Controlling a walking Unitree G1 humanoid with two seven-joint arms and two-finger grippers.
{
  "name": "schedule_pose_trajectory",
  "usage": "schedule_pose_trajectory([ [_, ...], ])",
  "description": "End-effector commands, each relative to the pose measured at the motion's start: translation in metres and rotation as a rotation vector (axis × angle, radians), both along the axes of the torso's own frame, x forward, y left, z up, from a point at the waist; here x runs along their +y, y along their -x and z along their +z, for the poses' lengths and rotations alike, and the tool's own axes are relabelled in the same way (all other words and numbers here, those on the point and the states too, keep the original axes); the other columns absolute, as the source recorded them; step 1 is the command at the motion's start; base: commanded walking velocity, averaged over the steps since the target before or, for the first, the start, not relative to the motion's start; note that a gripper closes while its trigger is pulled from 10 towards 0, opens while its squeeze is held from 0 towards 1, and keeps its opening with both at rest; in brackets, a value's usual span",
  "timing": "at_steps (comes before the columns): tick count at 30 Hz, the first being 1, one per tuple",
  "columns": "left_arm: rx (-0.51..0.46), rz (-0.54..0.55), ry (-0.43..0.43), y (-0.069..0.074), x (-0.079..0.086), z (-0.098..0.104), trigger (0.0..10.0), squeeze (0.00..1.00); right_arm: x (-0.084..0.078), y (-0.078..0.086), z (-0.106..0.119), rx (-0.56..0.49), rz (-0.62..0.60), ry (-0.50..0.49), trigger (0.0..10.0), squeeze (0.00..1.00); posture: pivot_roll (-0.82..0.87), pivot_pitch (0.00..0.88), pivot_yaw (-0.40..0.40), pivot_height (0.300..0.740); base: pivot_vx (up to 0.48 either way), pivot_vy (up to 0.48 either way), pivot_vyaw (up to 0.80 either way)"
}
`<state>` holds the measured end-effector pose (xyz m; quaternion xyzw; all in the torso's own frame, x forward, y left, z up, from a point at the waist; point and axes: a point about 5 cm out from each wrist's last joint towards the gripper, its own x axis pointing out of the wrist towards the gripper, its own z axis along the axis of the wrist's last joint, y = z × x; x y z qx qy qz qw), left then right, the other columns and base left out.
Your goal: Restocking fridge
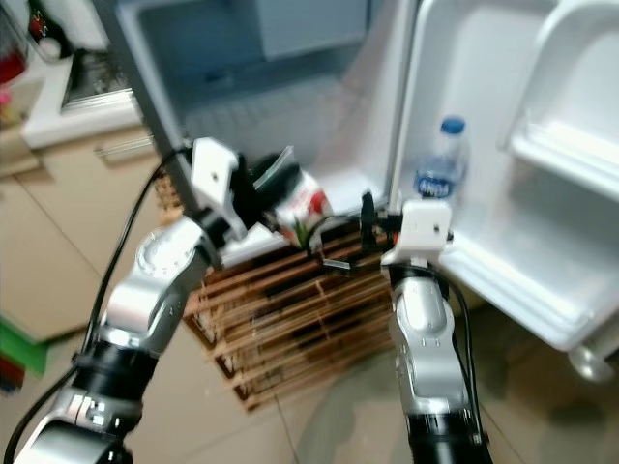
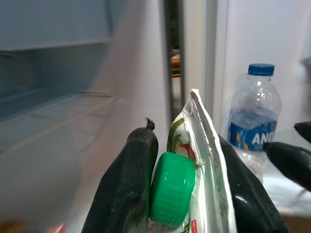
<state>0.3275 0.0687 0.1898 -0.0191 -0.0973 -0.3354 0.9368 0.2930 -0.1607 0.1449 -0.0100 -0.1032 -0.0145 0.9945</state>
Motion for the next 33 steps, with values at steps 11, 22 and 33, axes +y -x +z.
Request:
schedule_pose_trajectory([
  [11, -0.03, -0.039, -0.042, -0.005, -0.009, 0.005, 10.0, 0.0, -0.003, 0.004, -0.001, 0.006, -0.022, 0.005, 10.0, 0.0, -0.06, 0.0, 0.124, 0.732, 0.38, 0.0, 0.0],
  [22, 0.017, -0.069, -0.153, -0.028, -0.011, -0.012, 10.0, 0.0, -0.002, 0.02, -0.01, 0.042, -0.023, 0.015, 10.0, 0.0, -0.08, 0.0, 0.137, 0.732, 0.0, 0.0, 0.0],
  [33, -0.054, -0.042, -0.373, -0.037, -0.016, -0.039, 10.0, 0.0, -0.004, 0.094, -0.018, 0.15, -0.063, 0.017, 10.0, 0.0, -0.18, 0.031, 0.192, 0.732, 0.0, 0.0, 0.0],
])
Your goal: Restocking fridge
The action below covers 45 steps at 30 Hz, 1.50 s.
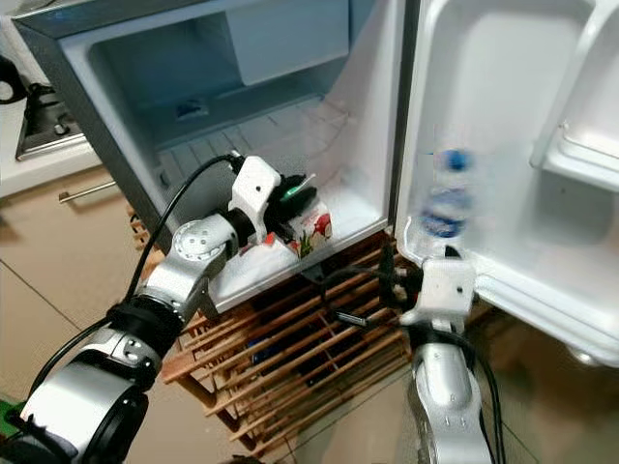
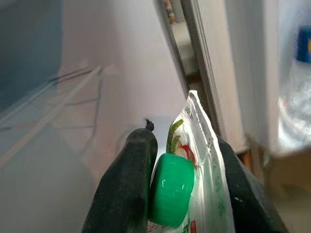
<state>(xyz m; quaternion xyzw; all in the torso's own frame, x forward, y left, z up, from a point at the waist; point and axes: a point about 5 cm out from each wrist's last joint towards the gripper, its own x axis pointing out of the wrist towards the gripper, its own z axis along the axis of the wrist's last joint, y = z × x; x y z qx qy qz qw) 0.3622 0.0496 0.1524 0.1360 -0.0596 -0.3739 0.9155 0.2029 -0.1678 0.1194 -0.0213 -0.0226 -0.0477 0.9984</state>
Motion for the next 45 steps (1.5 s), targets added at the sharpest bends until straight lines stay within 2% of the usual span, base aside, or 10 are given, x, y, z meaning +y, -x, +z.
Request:
schedule_pose_trajectory([
  [1, -0.021, 0.011, -0.047, -0.001, 0.003, -0.003, 10.0, 0.0, 0.004, 0.011, 0.009, -0.008, 0.005, 0.006, 10.0, 0.0, -0.21, 0.064, 0.202, 0.732, 0.0, 0.0, 0.0],
  [5, -0.004, 0.033, -0.033, -0.004, 0.004, -0.007, 10.0, 0.0, -0.004, 0.049, 0.019, 0.04, -0.043, 0.013, 10.0, 0.0, -0.29, 0.142, 0.202, 0.732, 0.0, 0.0, 0.0],
  [9, -0.02, 0.063, -0.028, -0.009, 0.006, -0.003, 10.0, 0.0, -0.006, 0.065, 0.022, 0.08, -0.066, 0.014, 10.0, 0.0, -0.31, 0.179, 0.201, 0.732, 0.0, 0.0, 0.0],
  [18, -0.197, 0.143, 0.007, -0.019, 0.019, 0.028, 10.0, 0.0, -0.012, 0.113, 0.041, 0.203, -0.084, 0.045, 10.0, 0.0, -0.41, 0.316, 0.133, 0.732, 0.0, 0.0, 0.0],
  [22, -0.345, 0.209, -0.003, -0.025, 0.031, 0.052, 10.0, 0.0, -0.016, 0.123, 0.045, 0.234, -0.082, 0.064, 10.0, 0.0, -0.42, 0.343, 0.09, 0.732, 0.0, 0.0, 0.0],
  [28, -0.521, 0.244, -0.216, -0.025, 0.033, 0.051, 10.0, 0.0, -0.016, 0.13, 0.043, 0.268, -0.043, 0.08, 10.0, 0.0, -0.43, 0.361, 0.061, 0.732, 0.0, 0.0, 0.0],
  [34, -0.552, 0.286, -0.357, -0.026, 0.041, 0.04, 10.0, 0.0, -0.018, 0.136, 0.043, 0.29, -0.053, 0.081, 10.0, 0.0, -0.44, 0.362, 0.061, 0.732, 0.0, 0.0, 0.0],
  [35, -0.565, 0.296, -0.381, -0.026, 0.043, 0.039, 10.0, 1.0, -0.018, 0.136, 0.042, 0.294, -0.057, 0.079, 10.0, 0.0, -0.44, 0.362, 0.061, 0.732, 0.0, 0.0, 0.0],
  [39, -0.746, 0.306, -0.536, -0.025, 0.047, 0.039, 10.0, 1.0, -0.017, 0.136, 0.041, 0.301, -0.057, 0.069, 10.0, 0.0, -0.43, 0.356, 0.068, 0.732, 0.0, 0.0, 0.0],
  [45, -0.928, 0.305, -0.614, -0.025, 0.045, 0.049, 10.0, 1.0, -0.016, 0.136, 0.04, 0.311, -0.055, 0.062, 10.0, 0.0, -0.42, 0.347, 0.071, 0.732, 0.0, 0.0, 0.0],
])
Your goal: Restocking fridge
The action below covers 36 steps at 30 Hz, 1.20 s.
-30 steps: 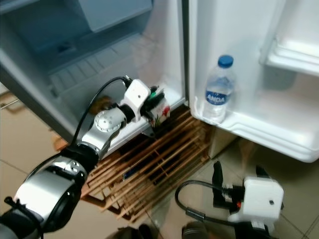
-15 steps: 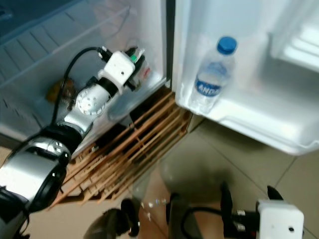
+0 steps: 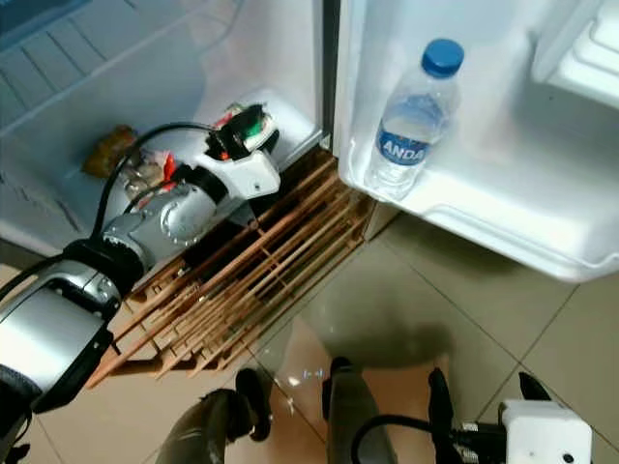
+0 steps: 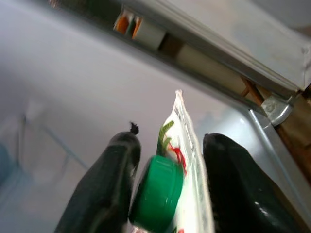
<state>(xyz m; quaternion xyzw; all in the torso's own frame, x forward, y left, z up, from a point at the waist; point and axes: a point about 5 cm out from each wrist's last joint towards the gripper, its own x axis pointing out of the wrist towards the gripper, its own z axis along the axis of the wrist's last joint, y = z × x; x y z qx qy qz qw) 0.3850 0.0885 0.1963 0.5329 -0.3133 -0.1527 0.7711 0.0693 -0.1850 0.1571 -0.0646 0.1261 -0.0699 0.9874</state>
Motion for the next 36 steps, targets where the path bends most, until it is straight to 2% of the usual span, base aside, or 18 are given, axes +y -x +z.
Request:
schedule_pose_trajectory([
  [1, -0.097, 0.023, -0.053, -0.003, 0.006, 0.01, 10.0, 1.0, 0.001, 0.002, 0.002, 0.012, -0.003, -0.011, 10.0, 0.0, -0.42, 0.344, 0.072, 0.732, 0.0, 0.0, 0.0],
  [6, -0.33, 0.062, -0.116, -0.007, 0.02, 0.041, 10.0, 1.0, 0.002, -0.002, 0.001, 0.009, -0.008, -0.018, 10.0, 0.0, -0.4, 0.322, 0.085, 0.732, 0.0, 0.0, 0.0],
  [9, -0.412, 0.086, -0.137, -0.009, 0.029, 0.054, 10.0, 1.0, 0.002, -0.006, 0.0, 0.0, -0.009, -0.023, 10.0, 0.0, -0.39, 0.311, 0.091, 0.732, 0.0, 0.0, 0.0],
  [11, -0.486, 0.112, -0.19, -0.009, 0.04, 0.061, 10.0, 1.0, 0.004, -0.01, -0.002, -0.014, -0.001, -0.031, 10.0, 0.0, -0.37, 0.298, 0.096, 0.732, 0.0, 0.0, 0.0],
  [14, -0.517, 0.129, -0.25, -0.009, 0.05, 0.06, 10.0, 1.0, 0.006, -0.016, -0.004, -0.024, 0.006, -0.037, 10.0, 0.0, -0.36, 0.288, 0.1, 0.732, 0.0, 0.0, 0.0],
  [20, -0.532, 0.091, -0.338, -0.004, 0.062, 0.042, 10.0, 1.0, 0.006, -0.023, -0.007, -0.036, 0.007, -0.041, 10.0, 0.0, -0.34, 0.264, 0.107, 0.732, 0.0, 0.0, 0.0],
  [24, -0.545, 0.024, -0.328, 0.003, 0.063, 0.038, 10.0, 1.0, 0.006, -0.03, -0.01, -0.053, 0.006, -0.041, 10.0, 0.0, -0.33, 0.232, 0.119, 0.732, 0.0, 0.0, 0.0],
  [25, -0.512, -0.044, -0.292, 0.007, 0.06, 0.037, 10.0, 0.55, 0.006, -0.036, -0.011, -0.071, 0.006, -0.039, 10.0, 0.0, -0.32, 0.21, 0.129, 0.732, 0.0, 0.0, 0.0],
  [26, -0.471, -0.076, -0.254, 0.009, 0.058, 0.036, 10.0, 0.14, 0.006, -0.038, -0.011, -0.079, 0.006, -0.039, 10.0, 0.0, -0.32, 0.21, 0.129, 0.732, 0.0, 0.0, 0.0],
  [27, -0.38, -0.127, -0.197, 0.013, 0.053, 0.033, 10.0, 0.0, 0.005, -0.042, -0.012, -0.091, 0.006, -0.038, 10.0, 0.0, -0.3, 0.193, 0.137, 0.732, 0.0, 0.0, 0.0],
  [28, -0.321, -0.164, -0.159, 0.016, 0.05, 0.031, 10.0, 0.0, 0.005, -0.045, -0.012, -0.098, 0.006, -0.038, 10.0, 0.0, -0.3, 0.186, 0.139, 0.732, 0.0, 0.0, 0.0],
  [30, -0.099, -0.219, 0.06, 0.02, 0.038, 0.025, 10.0, 0.0, 0.006, -0.055, -0.014, -0.125, 0.012, -0.043, 10.0, 0.0, -0.27, 0.146, 0.156, 0.732, 0.0, 0.0, 0.0],
  [31, 0.02, -0.204, 0.215, 0.019, 0.032, 0.023, 10.0, 0.0, 0.007, -0.06, -0.015, -0.139, 0.015, -0.046, 10.0, 0.0, -0.25, 0.132, 0.162, 0.732, 0.0, 0.0, 0.0],
  [32, 0.146, -0.184, 0.424, 0.02, 0.028, 0.025, 10.0, 0.0, 0.007, -0.066, -0.016, -0.153, 0.018, -0.05, 10.0, 0.0, -0.24, 0.118, 0.17, 0.732, 0.0, 0.0, 0.0],
  [33, 0.255, -0.222, 0.527, 0.027, 0.023, 0.023, 10.0, 0.0, 0.009, -0.07, -0.017, -0.164, 0.02, -0.054, 10.0, 0.0, -0.23, 0.11, 0.174, 0.732, 0.0, 0.0, 0.0],
  [34, 0.335, -0.286, 0.568, 0.038, 0.016, 0.021, 10.0, 0.0, 0.01, -0.076, -0.018, -0.177, 0.023, -0.059, 10.0, 0.0, -0.21, 0.091, 0.185, 0.732, 0.0, 0.0, 0.0],
  [35, 0.335, -0.286, 0.568, 0.038, 0.016, 0.021, 10.0, 0.0, 0.01, -0.076, -0.018, -0.177, 0.023, -0.059, 10.0, 0.0, -0.21, 0.091, 0.185, 0.732, 0.0, 0.0, 0.0],
  [36, 0.429, -0.359, 0.654, 0.053, 0.007, 0.021, 10.0, 0.0, 0.013, -0.089, -0.021, -0.203, 0.025, -0.072, 10.0, 0.0, -0.19, 0.063, 0.196, 0.732, 0.0, 0.0, 0.0],
])
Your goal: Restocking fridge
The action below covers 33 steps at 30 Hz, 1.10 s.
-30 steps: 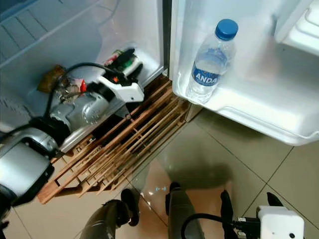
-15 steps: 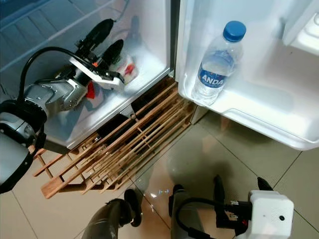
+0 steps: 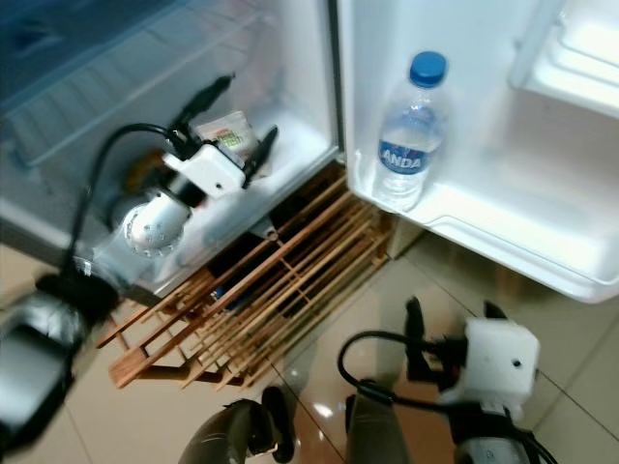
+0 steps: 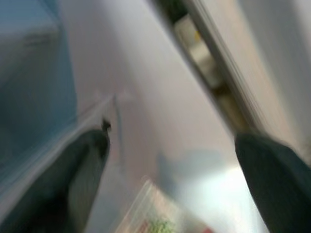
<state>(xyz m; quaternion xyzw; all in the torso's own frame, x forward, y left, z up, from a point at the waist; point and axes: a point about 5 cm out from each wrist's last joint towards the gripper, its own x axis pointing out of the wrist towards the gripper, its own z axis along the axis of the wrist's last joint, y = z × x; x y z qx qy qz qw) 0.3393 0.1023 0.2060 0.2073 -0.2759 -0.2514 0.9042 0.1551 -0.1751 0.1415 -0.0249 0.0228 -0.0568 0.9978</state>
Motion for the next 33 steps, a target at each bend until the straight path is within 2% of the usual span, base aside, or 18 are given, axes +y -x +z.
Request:
schedule_pose_trajectory([
  [1, 0.115, -0.113, 0.125, 0.013, -0.009, 0.011, 10.0, 0.0, 0.004, -0.009, -0.006, -0.006, -0.004, -0.011, 10.0, 0.0, -0.17, 0.048, 0.206, 0.732, 0.0, 0.0, 0.0],
  [2, 0.148, -0.135, 0.173, 0.019, -0.009, 0.014, 10.0, 0.0, 0.006, -0.013, -0.006, -0.021, -0.004, -0.019, 10.0, 0.0, -0.16, 0.04, 0.21, 0.732, 0.0, 0.0, 0.0],
  [4, 0.203, -0.168, 0.218, 0.023, -0.009, 0.016, 10.0, 0.0, 0.008, -0.025, -0.007, -0.046, -0.002, -0.03, 10.0, 0.0, -0.13, 0.01, 0.228, 0.732, 0.0, 0.0, 0.0],
  [5, 0.223, -0.19, 0.222, 0.025, -0.009, 0.015, 10.0, 0.0, 0.01, -0.032, -0.007, -0.063, 0.001, -0.034, 10.0, 0.0, -0.11, 0.0, 0.24, 0.732, 0.0, 0.0, 0.0],
  [6, 0.223, -0.19, 0.222, 0.025, -0.009, 0.015, 10.0, 0.0, 0.01, -0.032, -0.007, -0.063, 0.001, -0.034, 10.0, 0.0, -0.11, 0.0, 0.24, 0.732, 0.0, 0.0, 0.0],
  [7, 0.281, -0.26, 0.216, 0.03, -0.007, 0.015, 10.0, 0.0, 0.013, -0.046, -0.007, -0.093, 0.007, -0.037, 10.0, 0.0, -0.1, 0.0, 0.252, 0.732, 0.0, 0.0, 0.0],
  [10, 0.414, -0.311, 0.207, 0.041, 0.0, 0.004, 10.0, 0.0, 0.014, -0.065, -0.001, -0.15, 0.007, -0.035, 10.0, 0.0, -0.08, 0.0, 0.263, 0.732, 0.0, 0.0, 0.0],
  [12, 0.495, -0.265, 0.252, 0.045, 0.007, -0.005, 10.0, 0.0, 0.011, -0.074, 0.003, -0.183, -0.006, -0.035, 10.0, 0.0, -0.09, 0.0, 0.26, 0.732, 0.0, 0.0, 0.0],
  [13, 0.534, -0.182, 0.314, 0.041, 0.014, -0.015, 10.0, 0.0, 0.011, -0.075, 0.004, -0.191, -0.008, -0.034, 10.0, 0.0, -0.11, 0.0, 0.252, 0.732, 0.0, 0.0, 0.0],
  [14, 0.534, -0.182, 0.314, 0.041, 0.014, -0.015, 10.0, 0.0, 0.011, -0.075, 0.004, -0.191, -0.008, -0.034, 10.0, 0.0, -0.11, 0.0, 0.252, 0.732, 0.0, 0.0, 0.0],
  [15, 0.619, -0.041, 0.424, 0.036, 0.026, -0.036, 10.0, 0.0, 0.01, -0.075, 0.006, -0.198, -0.004, -0.03, 10.0, 0.0, -0.14, 0.0, 0.23, 0.732, 0.0, 0.0, 0.0],
  [16, 0.667, 0.023, 0.46, 0.037, 0.03, -0.049, 10.0, 0.0, 0.009, -0.074, 0.007, -0.196, -0.001, -0.024, 10.0, 0.0, -0.16, 0.0, 0.206, 0.732, 0.0, 0.0, 0.0],
  [18, 0.721, 0.08, 0.489, 0.045, 0.032, -0.068, 10.0, 0.0, 0.007, -0.069, 0.005, -0.18, 0.006, -0.015, 10.0, 0.0, -0.16, 0.0, 0.195, 0.732, 0.0, 0.0, 0.0],
  [21, 0.708, 0.05, 0.473, 0.053, 0.022, -0.07, 10.0, 0.0, 0.001, -0.07, 0.001, -0.159, 0.026, 0.002, 10.0, 0.0, -0.16, 0.0, 0.133, 0.732, 0.0, 0.0, 0.0],
  [23, 0.693, 0.03, 0.483, 0.051, 0.017, -0.066, 10.0, 0.0, -0.003, -0.075, 0.001, -0.154, 0.053, 0.02, 10.0, 0.0, -0.15, 0.0, 0.102, 0.732, 0.0, 0.0, 0.0],
  [26, 0.669, 0.048, 0.496, 0.044, 0.017, -0.063, 10.0, 0.0, -0.002, -0.082, 0.001, -0.154, 0.089, 0.044, 10.0, 0.0, -0.15, 0.0, 0.087, 0.732, 0.0, -0.312, 0.25],
  [27, 0.651, 0.057, 0.511, 0.04, 0.015, -0.059, 10.0, 0.0, -0.001, -0.091, 0.003, -0.158, 0.111, 0.06, 10.0, 0.0, -0.14, 0.0, 0.082, 0.732, 0.0, -0.465, 0.73],
  [33, 0.592, 0.018, 0.473, 0.042, 0.016, -0.049, 10.0, 0.0, 0.004, -0.105, 0.009, -0.196, 0.117, 0.03, 10.0, 0.0, -0.12, 0.0, 0.098, 0.732, 0.0, -0.31, 0.7],
])
